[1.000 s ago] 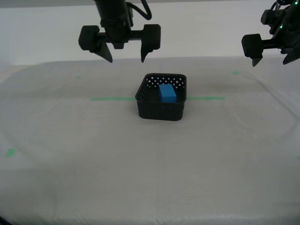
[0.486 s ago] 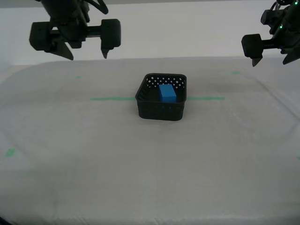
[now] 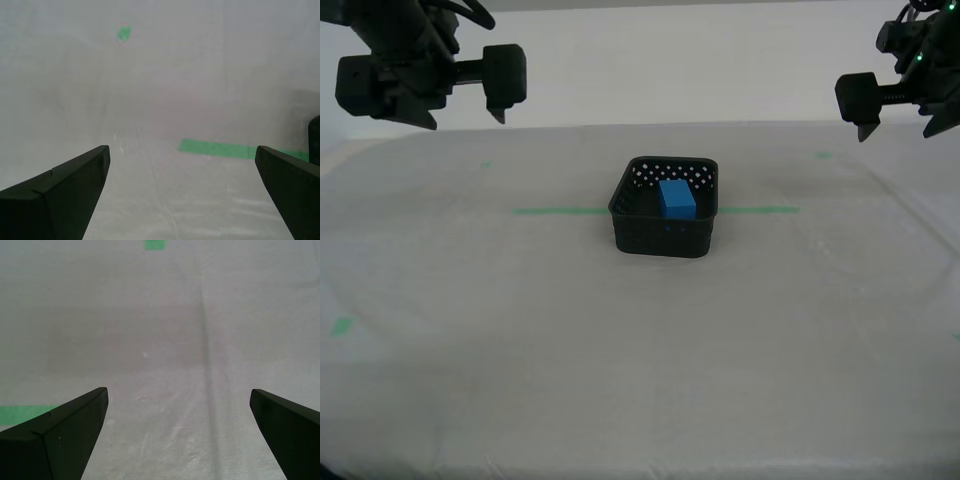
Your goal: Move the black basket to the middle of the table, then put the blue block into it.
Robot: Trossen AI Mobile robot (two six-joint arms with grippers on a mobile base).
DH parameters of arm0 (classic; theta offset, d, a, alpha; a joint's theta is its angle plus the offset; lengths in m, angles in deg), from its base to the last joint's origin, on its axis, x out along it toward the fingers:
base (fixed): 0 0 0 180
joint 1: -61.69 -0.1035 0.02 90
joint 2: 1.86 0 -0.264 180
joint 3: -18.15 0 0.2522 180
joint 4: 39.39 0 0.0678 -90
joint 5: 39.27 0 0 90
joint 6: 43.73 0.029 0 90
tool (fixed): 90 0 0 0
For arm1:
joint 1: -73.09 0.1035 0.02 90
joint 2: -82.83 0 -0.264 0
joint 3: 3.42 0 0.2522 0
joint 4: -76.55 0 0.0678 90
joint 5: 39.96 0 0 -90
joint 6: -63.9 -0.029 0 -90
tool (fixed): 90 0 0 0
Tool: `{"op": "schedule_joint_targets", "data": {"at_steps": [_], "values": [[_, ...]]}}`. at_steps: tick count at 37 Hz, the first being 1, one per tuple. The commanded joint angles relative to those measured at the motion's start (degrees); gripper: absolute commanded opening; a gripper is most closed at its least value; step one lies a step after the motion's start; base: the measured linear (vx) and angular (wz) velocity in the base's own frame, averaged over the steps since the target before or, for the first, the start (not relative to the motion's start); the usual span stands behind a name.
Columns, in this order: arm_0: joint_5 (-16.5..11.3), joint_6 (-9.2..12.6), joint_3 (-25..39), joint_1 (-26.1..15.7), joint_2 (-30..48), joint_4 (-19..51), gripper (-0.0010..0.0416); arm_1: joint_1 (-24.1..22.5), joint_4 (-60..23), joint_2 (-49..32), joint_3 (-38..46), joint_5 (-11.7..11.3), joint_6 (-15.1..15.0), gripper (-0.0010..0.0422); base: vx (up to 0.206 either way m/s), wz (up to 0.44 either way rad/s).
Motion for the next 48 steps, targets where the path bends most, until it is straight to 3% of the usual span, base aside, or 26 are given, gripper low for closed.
{"op": "schedule_joint_targets", "data": {"at_steps": [1,7,14,23,32,35,40,48], "values": [[-0.1,-0.1,0.0,-0.1,0.0,-0.2,0.0398,2.9,2.3,0.0,-0.6,1.9,-1.2,0.04,0.0,0.0],[-0.1,-0.1,0.0,-0.1,0.0,-0.2,0.0399,7.8,4.5,0.0,-0.8,4.7,-4.2,0.04,0.0,0.0],[-0.1,-0.1,0.0,-0.1,0.0,-0.2,0.0399,12.3,9.4,-0.1,-0.8,11.1,-5.3,0.04,0.0,0.0],[-0.1,-0.1,0.0,-0.1,0.0,-0.1,0.0399,14.4,10.9,-3.6,0.6,11.3,-8.3,0.04,0.0,0.0],[-0.1,-0.1,0.0,-0.1,0.0,-0.2,0.0399,14.5,11.0,-11.8,5.7,11.3,-13.2,0.04,0.0,0.0],[-0.1,-0.1,0.0,-0.1,0.0,-0.2,0.0399,14.5,11.1,-14.1,7.7,12.5,-15.5,0.04,0.0,0.0],[-0.1,-0.1,0.0,-0.1,0.0,-0.1,0.0399,14.5,11.2,-16.7,10.4,15.6,-16.0,0.04,0.0,0.0],[-0.1,-0.1,0.0,-0.1,0.0,-0.2,0.0399,14.5,11.7,-17.4,11.5,15.6,-17.8,0.04,0.0,0.0]]}}
